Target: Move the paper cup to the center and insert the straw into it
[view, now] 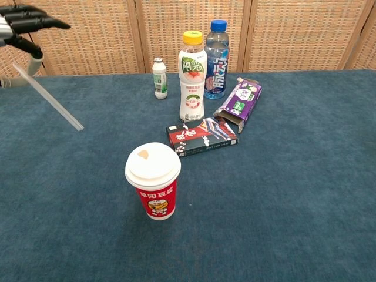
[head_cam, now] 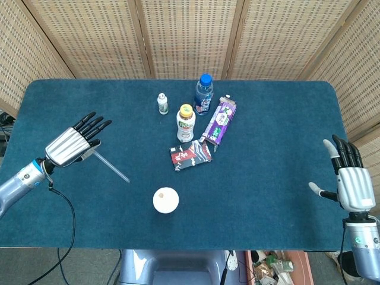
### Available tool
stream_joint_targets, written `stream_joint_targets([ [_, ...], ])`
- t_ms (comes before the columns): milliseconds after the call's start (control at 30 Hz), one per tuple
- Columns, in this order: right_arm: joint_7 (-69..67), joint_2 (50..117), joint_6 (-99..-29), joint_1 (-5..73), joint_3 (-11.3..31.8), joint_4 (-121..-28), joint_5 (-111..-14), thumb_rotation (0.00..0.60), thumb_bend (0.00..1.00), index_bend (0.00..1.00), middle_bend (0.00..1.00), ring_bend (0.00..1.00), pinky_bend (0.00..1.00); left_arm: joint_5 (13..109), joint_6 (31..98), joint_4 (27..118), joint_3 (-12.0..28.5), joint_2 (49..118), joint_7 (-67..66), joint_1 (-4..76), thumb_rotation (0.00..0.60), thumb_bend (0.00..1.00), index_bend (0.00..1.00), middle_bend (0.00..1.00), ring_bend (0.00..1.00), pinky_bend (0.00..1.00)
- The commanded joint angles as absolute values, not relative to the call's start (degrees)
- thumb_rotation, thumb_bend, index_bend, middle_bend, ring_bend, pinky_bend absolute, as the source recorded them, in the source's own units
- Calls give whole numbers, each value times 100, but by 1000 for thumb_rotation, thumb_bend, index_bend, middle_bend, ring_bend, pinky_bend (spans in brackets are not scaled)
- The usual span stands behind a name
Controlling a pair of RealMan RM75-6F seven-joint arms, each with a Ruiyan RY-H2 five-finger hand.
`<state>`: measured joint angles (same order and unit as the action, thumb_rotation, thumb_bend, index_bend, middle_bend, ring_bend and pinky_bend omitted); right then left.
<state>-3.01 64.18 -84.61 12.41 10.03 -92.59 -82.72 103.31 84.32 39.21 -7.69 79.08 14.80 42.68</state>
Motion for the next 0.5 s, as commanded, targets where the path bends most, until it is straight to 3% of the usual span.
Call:
stream_joint_targets([
  [33,-345,6393,-8478,1227,1011,-9268,-8285,600,0,0,0,0,0,10807,8685,5604,-530,6840,-172,4830,600,367,608,0,0,0],
  [200,-468,6348,-8511,1196,1013,-9288,-8322,600,0,0,0,0,0,11152,8174,7232,-307,5962,-1680,5244,600,367,609,0,0,0],
  [500,-717,6264,-8562,1149,1041,-9302,-8346,600,0,0,0,0,0,11652,7548,8397,-24,5331,-2808,5571,600,367,611,0,0,0],
])
